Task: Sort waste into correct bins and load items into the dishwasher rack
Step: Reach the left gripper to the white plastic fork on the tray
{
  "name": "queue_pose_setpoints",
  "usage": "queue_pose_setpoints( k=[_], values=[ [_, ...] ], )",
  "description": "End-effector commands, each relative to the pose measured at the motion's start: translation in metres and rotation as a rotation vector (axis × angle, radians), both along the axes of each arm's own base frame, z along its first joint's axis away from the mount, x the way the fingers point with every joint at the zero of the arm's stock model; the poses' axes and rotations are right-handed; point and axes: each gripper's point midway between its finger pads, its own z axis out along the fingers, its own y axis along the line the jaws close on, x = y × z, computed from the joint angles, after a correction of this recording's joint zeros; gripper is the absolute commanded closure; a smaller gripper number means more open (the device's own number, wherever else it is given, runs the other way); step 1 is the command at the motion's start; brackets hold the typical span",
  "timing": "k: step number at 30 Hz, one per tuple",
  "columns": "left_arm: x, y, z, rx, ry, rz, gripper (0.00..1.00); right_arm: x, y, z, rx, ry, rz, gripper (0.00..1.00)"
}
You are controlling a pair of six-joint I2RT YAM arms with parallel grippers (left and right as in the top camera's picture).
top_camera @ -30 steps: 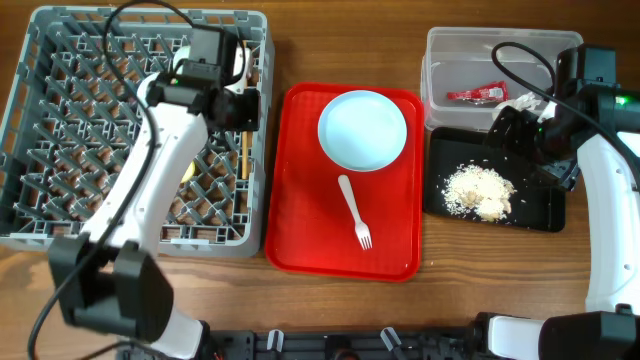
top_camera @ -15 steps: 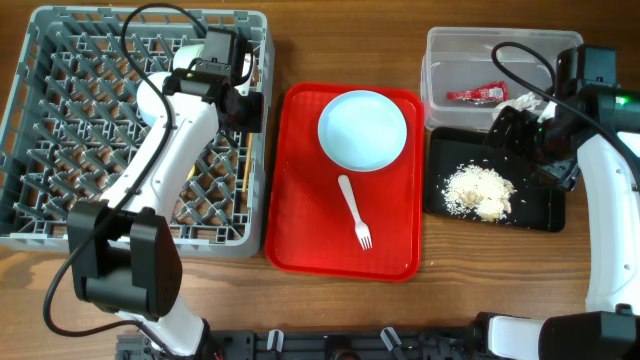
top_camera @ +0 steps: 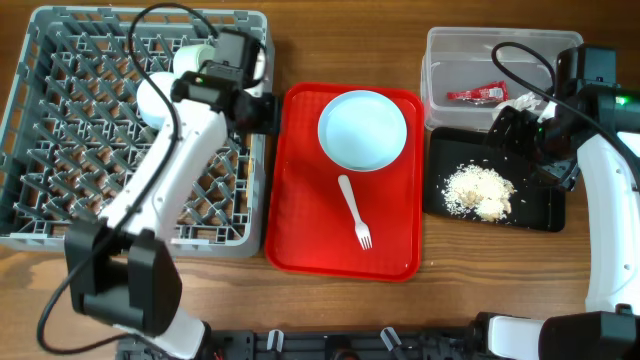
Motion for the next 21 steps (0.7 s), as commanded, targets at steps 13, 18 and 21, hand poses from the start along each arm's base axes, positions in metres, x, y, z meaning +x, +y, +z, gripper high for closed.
queue_pose_setpoints(
  k=[13, 18, 21],
  values=[
    [-0.123, -0.157, -0.063, -0.074, 0.363, 0.091, 0.25, -0.001, -0.004, 0.003, -0.017, -0.006, -0.011, 0.0],
    [-0.15, -0.175, -0.09, -0.02, 0.425, 0.089, 0.22, -0.001, -0.004, 0.003, -0.017, -0.006, -0.011, 0.0],
    [-0.161, -0.18, -0.107, 0.015, 0.458, 0.103, 0.22, -0.001, -0.004, 0.003, -0.017, -0.005, -0.01, 0.0]
  ],
)
